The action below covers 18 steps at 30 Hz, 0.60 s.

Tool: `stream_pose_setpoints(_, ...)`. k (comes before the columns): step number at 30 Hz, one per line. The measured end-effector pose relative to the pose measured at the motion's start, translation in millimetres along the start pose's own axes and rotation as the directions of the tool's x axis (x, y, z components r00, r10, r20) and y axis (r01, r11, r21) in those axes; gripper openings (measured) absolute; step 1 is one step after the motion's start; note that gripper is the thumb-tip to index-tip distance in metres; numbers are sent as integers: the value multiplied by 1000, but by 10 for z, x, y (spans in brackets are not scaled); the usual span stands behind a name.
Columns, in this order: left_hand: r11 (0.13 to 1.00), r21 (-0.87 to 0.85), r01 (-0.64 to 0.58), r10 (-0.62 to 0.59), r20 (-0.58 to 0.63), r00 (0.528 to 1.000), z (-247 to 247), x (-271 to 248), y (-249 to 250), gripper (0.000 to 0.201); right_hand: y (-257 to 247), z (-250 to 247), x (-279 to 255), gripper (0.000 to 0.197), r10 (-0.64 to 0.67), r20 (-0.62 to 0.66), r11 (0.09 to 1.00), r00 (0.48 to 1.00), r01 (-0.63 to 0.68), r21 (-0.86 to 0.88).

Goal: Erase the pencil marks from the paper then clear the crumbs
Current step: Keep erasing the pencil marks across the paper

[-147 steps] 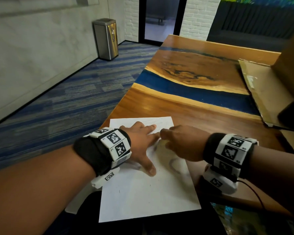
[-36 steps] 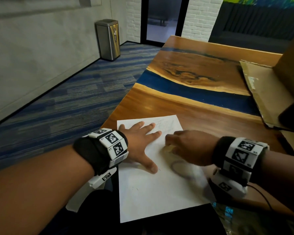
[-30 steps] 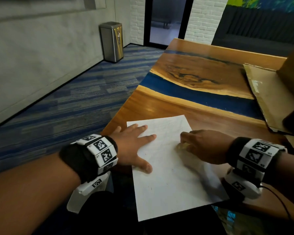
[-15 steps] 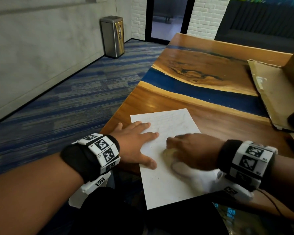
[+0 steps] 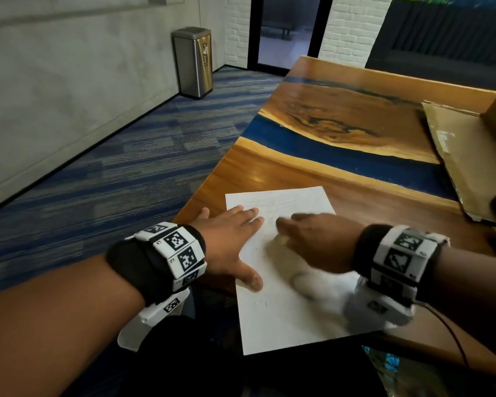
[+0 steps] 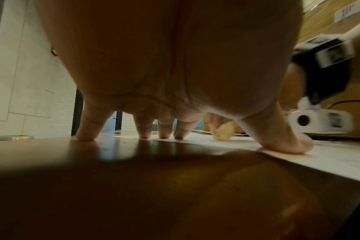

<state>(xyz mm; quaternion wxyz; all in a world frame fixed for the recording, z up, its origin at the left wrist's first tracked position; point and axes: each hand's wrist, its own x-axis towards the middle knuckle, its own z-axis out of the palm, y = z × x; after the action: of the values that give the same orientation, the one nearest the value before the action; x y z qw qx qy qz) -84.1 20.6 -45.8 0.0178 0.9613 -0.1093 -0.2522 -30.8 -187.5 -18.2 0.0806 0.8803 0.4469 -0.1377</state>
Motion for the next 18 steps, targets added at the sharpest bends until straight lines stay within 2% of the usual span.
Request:
stream_pose_setpoints(2,1000,-13,-2,2,8,1000,-14,-6,-7,133,-233,56,-75,28,-178,45,984,983,177,36)
stream_pose_setpoints(3,1000,-15,-5,5,10,1000,-17,-3,-8,133,-266,81,-80,29,-212,51,977,976,209,43)
stream_pose_setpoints(4,1000,-12,-7,7,11,1000,-16,-2,-11,132,-218,75,-43,31,-185,38,982,982,184,29)
stream_pose_setpoints(7,1000,5,-10,10,15,1000,-3,4,-20,132,67,11,86,30,42,-36,999,998,-43,-15)
stream_pose_setpoints(8,1000,4,-10,10,17,1000,-1,7,-24,132,67,9,79,29,44,-47,999,998,-44,-3)
stream_pose_setpoints(11,1000,-25,-14,14,8,1000,-13,14,-26,133,-248,42,3,31,-167,2,984,986,167,55)
stream_pose_setpoints(12,999,-34,-15,15,4,1000,-16,14,-26,133,-319,55,7,31,-202,16,976,979,200,79)
stream_pose_setpoints(13,999,-35,-17,17,0,1000,-17,12,-25,133,-313,46,56,31,-178,6,981,984,176,81)
stream_pose_setpoints(16,1000,-16,-27,27,-13,1000,10,-3,-26,132,-114,-22,247,32,72,-78,996,994,-67,61)
stream_pose_setpoints(18,998,-45,-34,33,-17,999,18,-13,-33,132,-165,-9,248,34,57,-87,995,995,-49,86)
